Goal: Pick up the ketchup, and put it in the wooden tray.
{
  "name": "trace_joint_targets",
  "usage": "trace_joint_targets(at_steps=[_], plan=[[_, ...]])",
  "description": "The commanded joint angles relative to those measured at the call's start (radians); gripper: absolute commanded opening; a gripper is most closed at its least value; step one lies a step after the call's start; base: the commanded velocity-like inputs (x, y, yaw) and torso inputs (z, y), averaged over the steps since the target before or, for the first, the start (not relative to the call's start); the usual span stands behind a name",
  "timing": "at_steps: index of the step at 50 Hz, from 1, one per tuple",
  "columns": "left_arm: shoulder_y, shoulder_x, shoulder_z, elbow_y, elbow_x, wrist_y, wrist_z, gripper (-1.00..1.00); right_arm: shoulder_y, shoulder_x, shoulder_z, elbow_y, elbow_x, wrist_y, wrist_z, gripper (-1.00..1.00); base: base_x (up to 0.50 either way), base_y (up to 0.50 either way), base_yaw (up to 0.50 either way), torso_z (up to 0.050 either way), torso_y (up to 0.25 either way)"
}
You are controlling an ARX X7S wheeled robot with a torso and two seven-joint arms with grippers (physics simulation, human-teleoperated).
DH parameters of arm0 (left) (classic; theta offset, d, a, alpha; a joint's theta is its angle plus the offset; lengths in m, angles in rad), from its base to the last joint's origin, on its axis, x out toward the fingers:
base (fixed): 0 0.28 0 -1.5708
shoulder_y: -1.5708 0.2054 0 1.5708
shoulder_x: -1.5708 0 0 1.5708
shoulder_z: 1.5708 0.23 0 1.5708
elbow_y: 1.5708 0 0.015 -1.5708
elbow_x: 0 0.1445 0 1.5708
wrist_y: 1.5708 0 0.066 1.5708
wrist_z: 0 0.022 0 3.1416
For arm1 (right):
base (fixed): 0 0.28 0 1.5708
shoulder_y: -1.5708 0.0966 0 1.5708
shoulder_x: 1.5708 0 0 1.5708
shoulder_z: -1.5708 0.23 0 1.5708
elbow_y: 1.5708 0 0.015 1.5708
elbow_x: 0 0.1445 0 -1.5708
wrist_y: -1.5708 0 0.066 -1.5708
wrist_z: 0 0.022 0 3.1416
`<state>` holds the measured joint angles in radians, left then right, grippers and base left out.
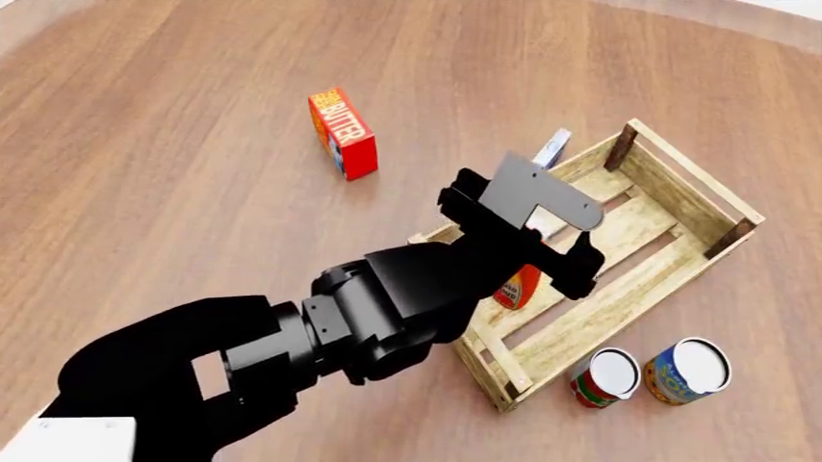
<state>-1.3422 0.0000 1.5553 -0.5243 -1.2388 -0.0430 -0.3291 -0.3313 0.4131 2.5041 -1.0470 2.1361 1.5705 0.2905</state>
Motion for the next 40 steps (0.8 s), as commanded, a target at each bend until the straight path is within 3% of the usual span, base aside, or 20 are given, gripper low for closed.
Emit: trace_joint_targets(at_steps=[1,8,14,16,20,22,35,40], plan=[[-0.057,0.000,-0.004,0.001,-0.016,0.006,-0.018,1.00,0.011,0.000,0.009,0.000,-0.001,0.000,-0.022,1.00,0.00,0.00,0.00,0.000,0.000],[-0.097,-0.050,-0.015,0.092,-0.028,-0.011,-0.057,1.00,0.019,0.002,0.018,0.000,0.000,0.000,-0.042,1.00,0.00,0.00,0.00,0.000,0.000],[-0.136,-0.160,-0.037,0.247,-0.052,-0.030,-0.102,1.00,0.027,0.004,0.027,0.000,0.002,0.000,-0.072,1.00,0.00,0.00,0.00,0.000,0.000],[-0.149,-0.220,-0.044,0.333,-0.051,-0.029,-0.129,1.00,0.049,0.041,-0.040,0.000,0.123,-0.001,0.109,1.00,0.00,0.00,0.00,0.000,0.000],[-0.168,-0.332,-0.059,0.472,-0.073,-0.038,-0.157,1.00,0.190,0.165,-0.396,0.000,0.396,-0.001,0.683,1.00,0.00,0.00,0.00,0.000,0.000],[-0.176,-0.406,-0.063,0.562,-0.076,-0.039,-0.177,1.00,0.248,0.187,-0.500,0.001,0.465,-0.003,0.823,1.00,0.00,0.00,0.00,0.000,0.000],[-0.159,-0.794,-0.092,0.923,-0.047,-0.004,-0.359,1.00,0.364,0.264,-0.743,0.002,0.651,-0.047,1.146,1.00,0.00,0.00,0.00,0.000,0.000],[-0.111,-0.889,-0.101,0.952,-0.066,0.040,-0.381,1.00,0.394,0.266,-0.788,0.002,0.702,-0.045,1.219,1.00,0.00,0.00,0.00,0.000,0.000]])
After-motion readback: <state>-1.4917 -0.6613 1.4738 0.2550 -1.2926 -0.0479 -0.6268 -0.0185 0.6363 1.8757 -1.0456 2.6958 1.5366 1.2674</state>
